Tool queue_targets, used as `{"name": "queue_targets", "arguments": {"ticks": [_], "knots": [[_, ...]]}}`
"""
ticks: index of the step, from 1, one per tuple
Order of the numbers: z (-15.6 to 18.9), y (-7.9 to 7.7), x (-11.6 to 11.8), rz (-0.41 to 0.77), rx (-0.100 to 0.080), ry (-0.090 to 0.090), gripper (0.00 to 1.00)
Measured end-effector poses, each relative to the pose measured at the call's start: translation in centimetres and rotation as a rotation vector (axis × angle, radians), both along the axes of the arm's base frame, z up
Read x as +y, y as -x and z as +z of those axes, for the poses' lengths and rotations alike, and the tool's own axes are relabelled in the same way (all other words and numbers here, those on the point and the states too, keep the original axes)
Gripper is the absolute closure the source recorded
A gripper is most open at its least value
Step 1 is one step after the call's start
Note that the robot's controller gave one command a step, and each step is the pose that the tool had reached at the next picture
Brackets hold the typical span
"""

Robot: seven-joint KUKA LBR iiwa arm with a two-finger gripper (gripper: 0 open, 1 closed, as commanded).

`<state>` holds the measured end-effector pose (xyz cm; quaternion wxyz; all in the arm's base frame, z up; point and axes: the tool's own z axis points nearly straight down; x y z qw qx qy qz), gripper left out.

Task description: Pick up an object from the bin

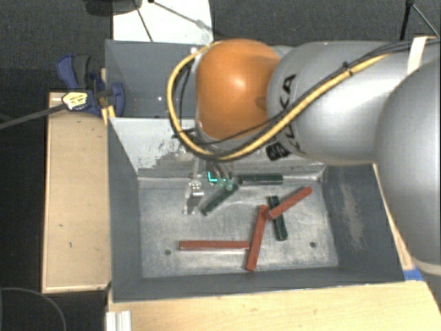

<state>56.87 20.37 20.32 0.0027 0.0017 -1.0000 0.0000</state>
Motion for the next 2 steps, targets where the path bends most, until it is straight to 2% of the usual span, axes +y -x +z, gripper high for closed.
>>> {"name": "queue_targets", "arguments": {"ticks": [1, 2], "knots": [[0.5, -0.2, -0.1, -0.006, -0.008, -0.002, 0.00], [-7.7, 4.7, -3.9, 0.016, -0.010, -0.002, 0.00]]}}
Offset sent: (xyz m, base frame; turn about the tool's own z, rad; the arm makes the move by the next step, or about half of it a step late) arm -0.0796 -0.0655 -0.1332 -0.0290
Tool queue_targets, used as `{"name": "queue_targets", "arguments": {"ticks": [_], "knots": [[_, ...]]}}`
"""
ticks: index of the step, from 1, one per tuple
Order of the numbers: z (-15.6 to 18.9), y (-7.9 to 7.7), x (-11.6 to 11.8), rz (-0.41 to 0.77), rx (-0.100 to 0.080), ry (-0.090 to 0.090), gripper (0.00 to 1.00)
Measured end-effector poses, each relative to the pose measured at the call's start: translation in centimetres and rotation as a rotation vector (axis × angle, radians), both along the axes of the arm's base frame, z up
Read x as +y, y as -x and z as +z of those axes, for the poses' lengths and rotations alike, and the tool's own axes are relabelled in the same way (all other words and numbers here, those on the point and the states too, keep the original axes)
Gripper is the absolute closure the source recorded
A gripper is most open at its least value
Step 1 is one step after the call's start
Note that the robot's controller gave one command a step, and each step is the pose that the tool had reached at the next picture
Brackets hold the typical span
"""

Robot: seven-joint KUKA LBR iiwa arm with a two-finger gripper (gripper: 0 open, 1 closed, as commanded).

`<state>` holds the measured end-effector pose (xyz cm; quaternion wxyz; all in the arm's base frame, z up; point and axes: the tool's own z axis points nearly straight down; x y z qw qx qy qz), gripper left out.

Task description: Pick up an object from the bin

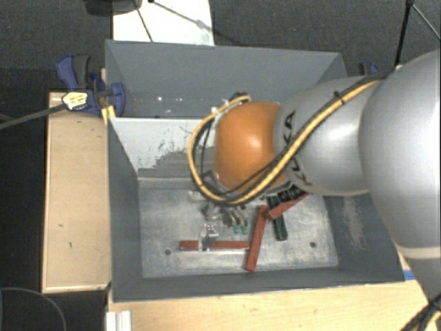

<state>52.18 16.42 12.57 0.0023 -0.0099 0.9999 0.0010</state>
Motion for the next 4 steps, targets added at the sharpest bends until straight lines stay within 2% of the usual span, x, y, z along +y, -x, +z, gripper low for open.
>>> {"name": "queue_targets", "arguments": {"ticks": [1, 2, 3, 4], "knots": [[-0.5, -2.5, -3.9, 0.266, 0.005, 0.002, 0.00], [-1.2, 3.0, -7.0, 0.280, 0.002, 0.002, 0.00], [-3.9, -3.0, -7.0, 0.462, 0.010, 0.002, 0.00], [-5.0, -2.7, -10.9, 0.864, -0.015, 0.005, 1.00]]}}
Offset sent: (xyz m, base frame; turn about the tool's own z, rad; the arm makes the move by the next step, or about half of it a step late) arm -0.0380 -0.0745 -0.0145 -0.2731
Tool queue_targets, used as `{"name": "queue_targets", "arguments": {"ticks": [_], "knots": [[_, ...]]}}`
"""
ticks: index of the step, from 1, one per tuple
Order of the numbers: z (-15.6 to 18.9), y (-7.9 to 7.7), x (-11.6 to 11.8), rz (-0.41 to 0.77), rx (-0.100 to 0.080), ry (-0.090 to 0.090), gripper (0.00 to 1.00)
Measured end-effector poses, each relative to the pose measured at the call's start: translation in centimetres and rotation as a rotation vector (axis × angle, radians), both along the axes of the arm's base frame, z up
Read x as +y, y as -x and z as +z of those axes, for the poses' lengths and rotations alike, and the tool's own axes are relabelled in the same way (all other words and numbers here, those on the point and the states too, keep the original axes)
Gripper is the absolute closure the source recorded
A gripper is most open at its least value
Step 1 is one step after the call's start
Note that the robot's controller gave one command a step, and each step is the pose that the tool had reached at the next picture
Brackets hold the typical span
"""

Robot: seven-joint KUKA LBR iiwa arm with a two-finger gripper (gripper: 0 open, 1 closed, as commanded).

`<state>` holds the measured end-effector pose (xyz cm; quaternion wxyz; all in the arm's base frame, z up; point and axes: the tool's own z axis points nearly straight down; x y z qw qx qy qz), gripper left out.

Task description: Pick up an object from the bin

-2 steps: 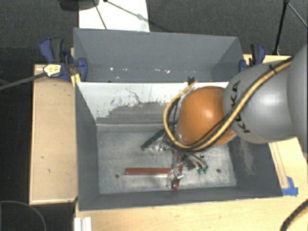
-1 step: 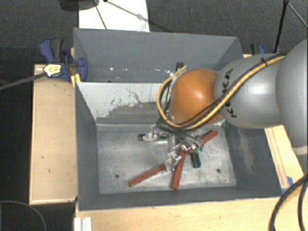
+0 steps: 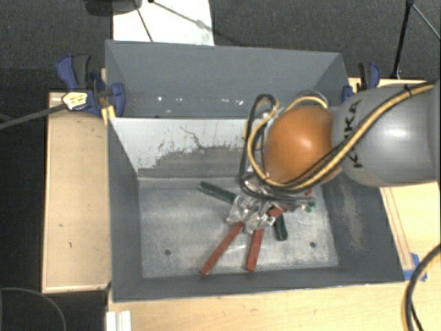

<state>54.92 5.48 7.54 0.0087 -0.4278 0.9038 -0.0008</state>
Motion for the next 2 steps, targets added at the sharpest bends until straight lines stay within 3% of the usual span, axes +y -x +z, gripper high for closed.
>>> {"name": "queue_targets", "arguments": {"ticks": [2], "knots": [[0.14, 0.03, 0.00, -0.003, 0.002, 0.000, 1.00]]}}
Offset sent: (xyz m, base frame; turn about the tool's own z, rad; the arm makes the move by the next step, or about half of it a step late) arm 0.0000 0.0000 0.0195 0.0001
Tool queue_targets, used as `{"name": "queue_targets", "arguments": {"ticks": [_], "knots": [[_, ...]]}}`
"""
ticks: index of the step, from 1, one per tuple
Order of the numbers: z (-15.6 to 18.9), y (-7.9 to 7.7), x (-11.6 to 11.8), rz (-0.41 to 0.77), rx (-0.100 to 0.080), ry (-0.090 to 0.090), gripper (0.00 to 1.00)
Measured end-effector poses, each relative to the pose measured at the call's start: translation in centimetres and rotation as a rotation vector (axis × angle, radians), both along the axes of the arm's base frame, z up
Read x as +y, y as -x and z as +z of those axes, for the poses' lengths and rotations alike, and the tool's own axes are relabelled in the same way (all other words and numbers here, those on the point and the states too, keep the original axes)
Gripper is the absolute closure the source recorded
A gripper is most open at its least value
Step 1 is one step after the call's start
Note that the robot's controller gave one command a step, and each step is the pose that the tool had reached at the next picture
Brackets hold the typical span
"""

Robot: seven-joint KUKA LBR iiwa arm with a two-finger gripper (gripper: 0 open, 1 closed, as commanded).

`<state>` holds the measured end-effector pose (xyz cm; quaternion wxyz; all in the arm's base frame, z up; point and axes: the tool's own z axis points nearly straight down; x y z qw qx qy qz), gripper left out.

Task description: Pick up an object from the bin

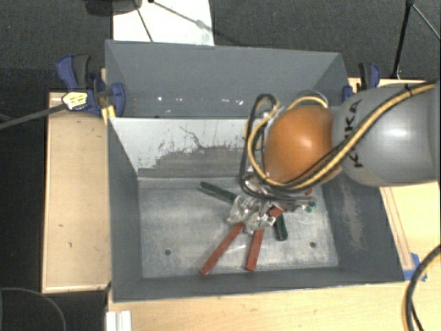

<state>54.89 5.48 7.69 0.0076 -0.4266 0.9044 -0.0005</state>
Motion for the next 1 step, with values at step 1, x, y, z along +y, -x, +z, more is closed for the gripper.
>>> {"name": "queue_targets", "arguments": {"ticks": [1], "knots": [[0.76, 0.25, -0.04, -0.001, 0.012, 0.003, 1.00]]}}
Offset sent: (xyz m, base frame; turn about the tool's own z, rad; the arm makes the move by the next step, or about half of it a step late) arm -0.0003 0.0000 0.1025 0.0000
